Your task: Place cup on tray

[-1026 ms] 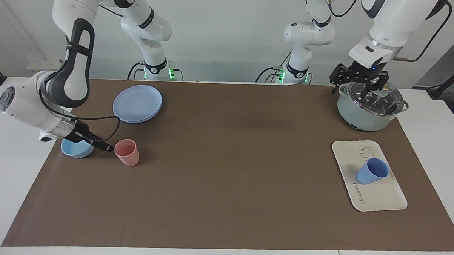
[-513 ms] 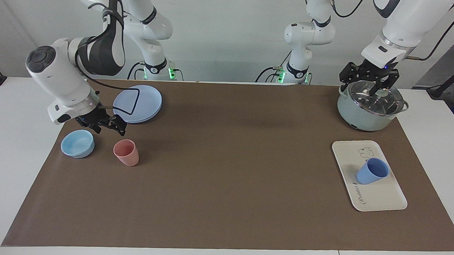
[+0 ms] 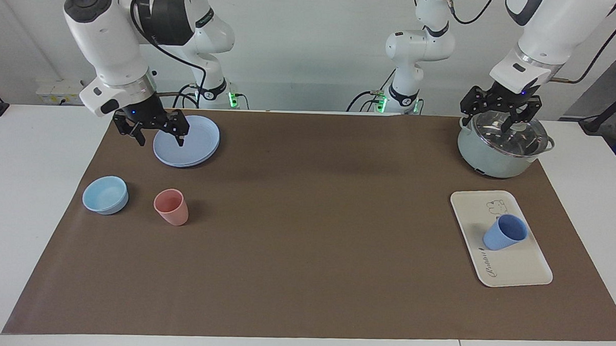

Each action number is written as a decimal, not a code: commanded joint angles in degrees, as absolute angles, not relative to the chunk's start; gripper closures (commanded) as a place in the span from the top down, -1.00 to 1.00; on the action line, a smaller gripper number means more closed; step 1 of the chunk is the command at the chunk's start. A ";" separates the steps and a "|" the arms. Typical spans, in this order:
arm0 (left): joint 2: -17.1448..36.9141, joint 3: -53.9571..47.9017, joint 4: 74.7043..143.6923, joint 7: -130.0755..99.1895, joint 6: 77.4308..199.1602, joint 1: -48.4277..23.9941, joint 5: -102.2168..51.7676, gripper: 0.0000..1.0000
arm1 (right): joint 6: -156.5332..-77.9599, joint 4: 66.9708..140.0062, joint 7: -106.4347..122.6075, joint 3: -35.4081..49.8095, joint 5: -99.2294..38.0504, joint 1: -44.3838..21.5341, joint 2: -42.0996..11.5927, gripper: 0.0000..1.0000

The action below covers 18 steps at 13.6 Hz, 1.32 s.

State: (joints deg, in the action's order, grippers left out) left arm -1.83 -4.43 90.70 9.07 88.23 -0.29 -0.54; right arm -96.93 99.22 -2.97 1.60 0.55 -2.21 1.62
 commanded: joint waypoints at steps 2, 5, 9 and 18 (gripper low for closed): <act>-3.60 -4.57 93.52 7.21 90.79 0.09 -0.44 1.00 | -94.05 96.42 -1.76 1.76 2.29 -2.46 1.85 0.99; -3.60 -4.57 93.43 7.03 90.79 0.09 -0.44 1.00 | -90.81 93.36 -1.85 1.76 2.28 -2.55 1.15 1.00; -3.69 -4.48 93.51 7.03 90.53 0.09 -0.44 1.00 | -87.11 91.49 -1.85 1.58 2.03 -2.02 0.52 1.00; -3.60 -4.48 93.52 7.03 90.44 1.67 -0.44 1.00 | -85.96 92.37 -1.49 1.14 1.32 -1.67 1.14 1.00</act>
